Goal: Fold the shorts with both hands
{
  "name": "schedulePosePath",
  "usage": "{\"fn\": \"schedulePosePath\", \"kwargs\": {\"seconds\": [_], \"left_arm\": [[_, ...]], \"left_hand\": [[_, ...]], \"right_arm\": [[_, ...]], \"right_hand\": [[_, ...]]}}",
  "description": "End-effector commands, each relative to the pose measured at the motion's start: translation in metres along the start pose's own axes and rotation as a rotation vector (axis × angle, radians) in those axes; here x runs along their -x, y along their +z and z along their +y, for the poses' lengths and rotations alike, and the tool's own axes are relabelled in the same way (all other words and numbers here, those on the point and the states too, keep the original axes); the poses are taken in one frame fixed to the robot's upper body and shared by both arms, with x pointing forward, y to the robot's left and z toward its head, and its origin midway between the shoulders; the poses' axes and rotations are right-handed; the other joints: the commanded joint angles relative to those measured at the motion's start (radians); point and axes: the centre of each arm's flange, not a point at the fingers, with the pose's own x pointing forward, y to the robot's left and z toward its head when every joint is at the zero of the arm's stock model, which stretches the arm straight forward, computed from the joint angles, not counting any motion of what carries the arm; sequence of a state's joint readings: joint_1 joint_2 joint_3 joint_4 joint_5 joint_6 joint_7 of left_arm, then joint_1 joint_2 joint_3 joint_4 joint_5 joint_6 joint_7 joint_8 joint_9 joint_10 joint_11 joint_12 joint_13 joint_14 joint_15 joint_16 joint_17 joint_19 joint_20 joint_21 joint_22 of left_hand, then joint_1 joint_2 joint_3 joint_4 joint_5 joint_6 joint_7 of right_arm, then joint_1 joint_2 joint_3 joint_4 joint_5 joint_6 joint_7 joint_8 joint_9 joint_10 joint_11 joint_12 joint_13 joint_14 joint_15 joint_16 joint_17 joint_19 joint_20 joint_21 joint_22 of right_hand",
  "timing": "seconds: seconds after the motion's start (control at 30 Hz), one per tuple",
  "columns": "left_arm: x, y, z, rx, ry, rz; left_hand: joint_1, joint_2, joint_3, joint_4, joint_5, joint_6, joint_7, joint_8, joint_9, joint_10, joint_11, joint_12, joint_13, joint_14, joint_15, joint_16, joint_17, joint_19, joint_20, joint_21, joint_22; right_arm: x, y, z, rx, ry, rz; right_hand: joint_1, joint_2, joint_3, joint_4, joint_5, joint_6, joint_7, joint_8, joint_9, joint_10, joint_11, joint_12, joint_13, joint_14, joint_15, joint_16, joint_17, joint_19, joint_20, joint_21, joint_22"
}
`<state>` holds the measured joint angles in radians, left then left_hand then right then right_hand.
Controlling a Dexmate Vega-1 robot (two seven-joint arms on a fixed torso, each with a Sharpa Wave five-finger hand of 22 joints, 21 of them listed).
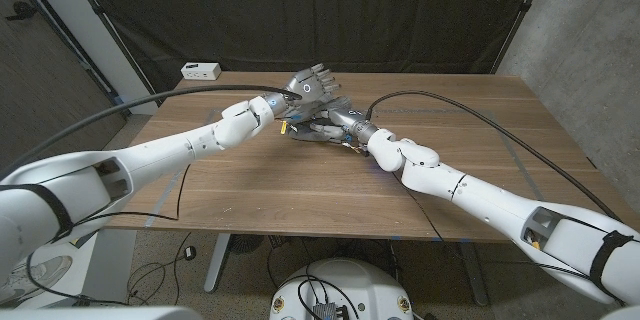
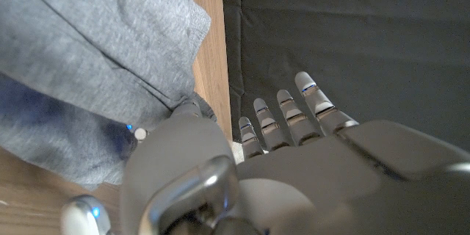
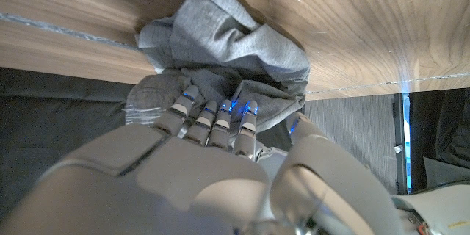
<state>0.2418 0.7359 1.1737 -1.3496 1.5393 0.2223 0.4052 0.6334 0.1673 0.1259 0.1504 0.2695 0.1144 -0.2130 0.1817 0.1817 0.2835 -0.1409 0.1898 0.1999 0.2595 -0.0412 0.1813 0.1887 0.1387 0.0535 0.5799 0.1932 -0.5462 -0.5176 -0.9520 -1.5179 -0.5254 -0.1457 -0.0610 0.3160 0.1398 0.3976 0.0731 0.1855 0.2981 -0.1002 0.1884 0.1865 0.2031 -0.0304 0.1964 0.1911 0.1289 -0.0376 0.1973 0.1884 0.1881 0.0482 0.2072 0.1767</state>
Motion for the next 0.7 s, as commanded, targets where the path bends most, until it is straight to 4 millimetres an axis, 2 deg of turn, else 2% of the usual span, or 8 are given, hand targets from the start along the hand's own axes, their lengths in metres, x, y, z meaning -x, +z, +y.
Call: {"fn": "schedulePosePath", "kwargs": {"seconds": [0.03, 0.4, 0.7], "left_arm": [[0.006, -0.008, 0.002, 0.043, -0.026, 0.092], [0.01, -0.025, 0.005, 0.103, -0.039, 0.201], [0.019, -0.039, 0.009, 0.202, -0.062, 0.319]], "left_hand": [[-0.011, -0.005, -0.003, 0.001, -0.002, 0.006, -0.001, 0.008, 0.002, 0.0, -0.007, 0.007, 0.002, -0.005, -0.086, 0.005, 0.002, -0.004, 0.001, -0.003, 0.002], [-0.016, -0.009, -0.004, -0.001, -0.005, 0.008, -0.001, 0.008, 0.002, 0.001, -0.008, 0.009, 0.001, -0.004, -0.086, 0.006, 0.0, -0.003, 0.002, -0.003, 0.001], [-0.02, -0.013, -0.004, -0.005, -0.007, 0.014, 0.0, 0.01, 0.001, 0.003, -0.006, 0.011, 0.001, -0.002, -0.085, 0.008, -0.001, -0.002, 0.004, -0.003, 0.001]], "right_arm": [[0.03, -0.003, -0.013, 0.037, -0.029, 0.083], [0.058, -0.014, -0.026, 0.055, -0.096, 0.159], [0.062, -0.019, -0.034, 0.019, -0.148, 0.189]], "right_hand": [[-0.008, 0.002, 0.005, -0.002, 0.008, 0.001, 0.0, 0.002, 0.001, 0.002, -0.001, -0.002, 0.002, 0.011, -0.039, 0.006, 0.002, 0.01, 0.005, 0.004, 0.0], [-0.009, 0.003, 0.008, -0.004, 0.009, 0.003, 0.002, 0.003, 0.001, 0.003, -0.003, -0.001, 0.002, 0.013, -0.041, 0.006, 0.001, 0.017, 0.004, 0.005, 0.0], [-0.008, 0.004, 0.01, -0.005, 0.009, 0.006, 0.002, 0.004, 0.001, 0.008, -0.002, 0.0, 0.002, 0.017, -0.042, 0.006, 0.001, 0.02, 0.004, 0.005, 0.0]]}}
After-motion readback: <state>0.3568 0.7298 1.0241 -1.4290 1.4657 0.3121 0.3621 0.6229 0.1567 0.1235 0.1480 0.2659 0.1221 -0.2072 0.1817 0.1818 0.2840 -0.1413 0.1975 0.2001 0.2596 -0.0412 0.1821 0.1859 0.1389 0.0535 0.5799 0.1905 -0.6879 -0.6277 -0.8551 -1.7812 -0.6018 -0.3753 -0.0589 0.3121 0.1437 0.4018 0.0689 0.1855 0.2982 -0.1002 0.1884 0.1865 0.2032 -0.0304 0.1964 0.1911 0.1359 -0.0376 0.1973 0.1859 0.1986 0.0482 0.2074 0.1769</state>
